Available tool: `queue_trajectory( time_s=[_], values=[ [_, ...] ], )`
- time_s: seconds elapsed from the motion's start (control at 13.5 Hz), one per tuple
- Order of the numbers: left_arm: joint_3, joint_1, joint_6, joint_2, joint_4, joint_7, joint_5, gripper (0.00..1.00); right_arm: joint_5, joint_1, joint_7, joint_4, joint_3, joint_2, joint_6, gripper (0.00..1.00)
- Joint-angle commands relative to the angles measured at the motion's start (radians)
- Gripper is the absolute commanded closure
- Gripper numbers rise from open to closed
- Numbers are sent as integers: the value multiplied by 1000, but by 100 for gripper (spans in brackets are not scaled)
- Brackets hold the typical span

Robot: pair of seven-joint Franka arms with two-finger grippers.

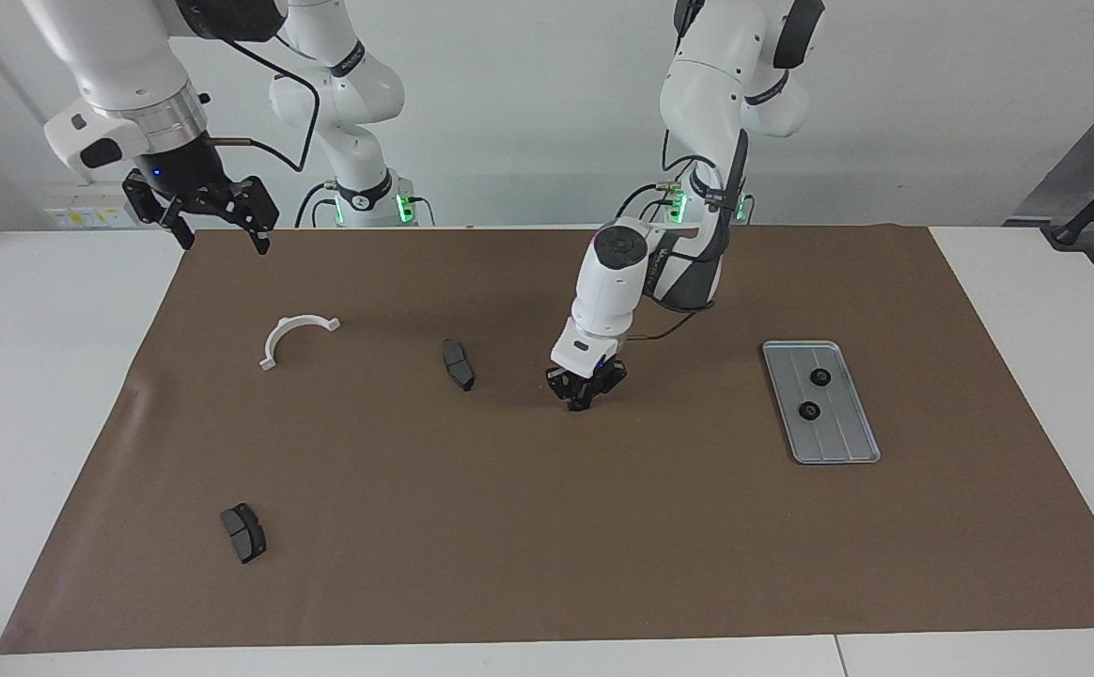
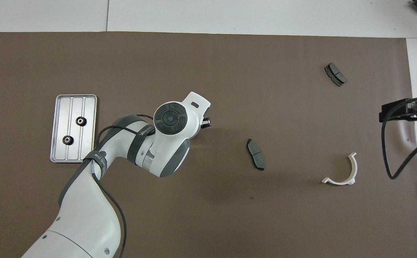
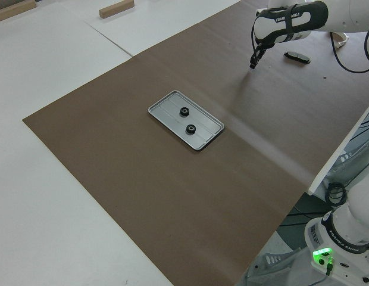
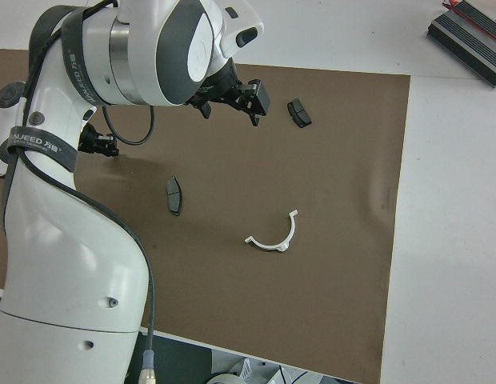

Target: Pick bearing gear from pile to tray

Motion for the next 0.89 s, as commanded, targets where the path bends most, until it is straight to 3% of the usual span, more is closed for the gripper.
queue_trajectory(
  time_s=[0.0, 0.45, 0.82],
  values=[
    [3, 51, -74, -11, 48, 16, 12, 93, 26, 4, -18, -20, -9, -17, 0, 0],
    [-4, 279, -299, -138, 33, 370, 0, 93, 26, -4, -23, -20, -9, -17, -6, 0],
    [0, 526, -320, -177, -39, 841, 0, 93, 26, 2, -25, -20, 0, -19, -6, 0]
  ],
)
